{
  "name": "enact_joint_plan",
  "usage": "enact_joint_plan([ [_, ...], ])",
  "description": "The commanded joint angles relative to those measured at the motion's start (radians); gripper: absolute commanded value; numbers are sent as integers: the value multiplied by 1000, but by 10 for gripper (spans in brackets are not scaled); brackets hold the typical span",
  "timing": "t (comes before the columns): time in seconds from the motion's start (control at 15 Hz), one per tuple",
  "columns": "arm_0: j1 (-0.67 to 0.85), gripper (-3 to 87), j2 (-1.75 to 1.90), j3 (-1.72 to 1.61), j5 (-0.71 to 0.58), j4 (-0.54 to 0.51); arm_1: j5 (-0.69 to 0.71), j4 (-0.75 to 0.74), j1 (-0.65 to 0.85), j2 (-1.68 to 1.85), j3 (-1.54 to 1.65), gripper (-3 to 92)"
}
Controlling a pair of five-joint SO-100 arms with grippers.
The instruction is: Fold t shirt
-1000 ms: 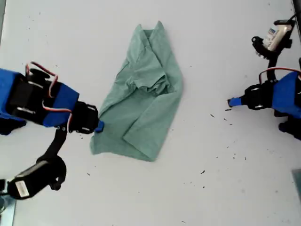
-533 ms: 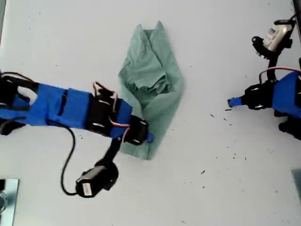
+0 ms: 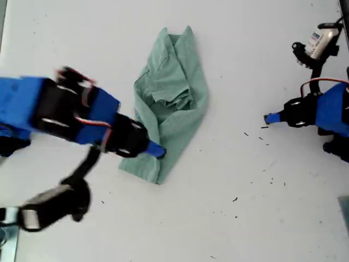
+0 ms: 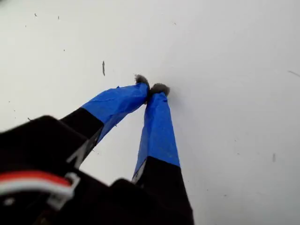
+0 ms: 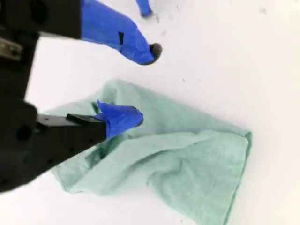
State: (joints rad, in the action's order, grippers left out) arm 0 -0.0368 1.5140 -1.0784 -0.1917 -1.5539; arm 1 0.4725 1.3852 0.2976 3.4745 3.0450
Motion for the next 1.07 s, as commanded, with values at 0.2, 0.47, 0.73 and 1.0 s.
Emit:
enact_joint_plan([
  [0.2, 107, 43, 1111, -1368, 135, 439, -15, 5, -12, 14, 35, 24],
  [0.47, 71, -1, 1908, -2135, 325, 554, -28, 6, -9, 9, 35, 24],
  [0.73, 106, -1, 1793, -2131, 311, 609, -58, 6, -28, 2, 25, 24],
  [1.0, 26, -2, 1029, -1376, 225, 472, -158, -17, -227, -974, -839, 23],
])
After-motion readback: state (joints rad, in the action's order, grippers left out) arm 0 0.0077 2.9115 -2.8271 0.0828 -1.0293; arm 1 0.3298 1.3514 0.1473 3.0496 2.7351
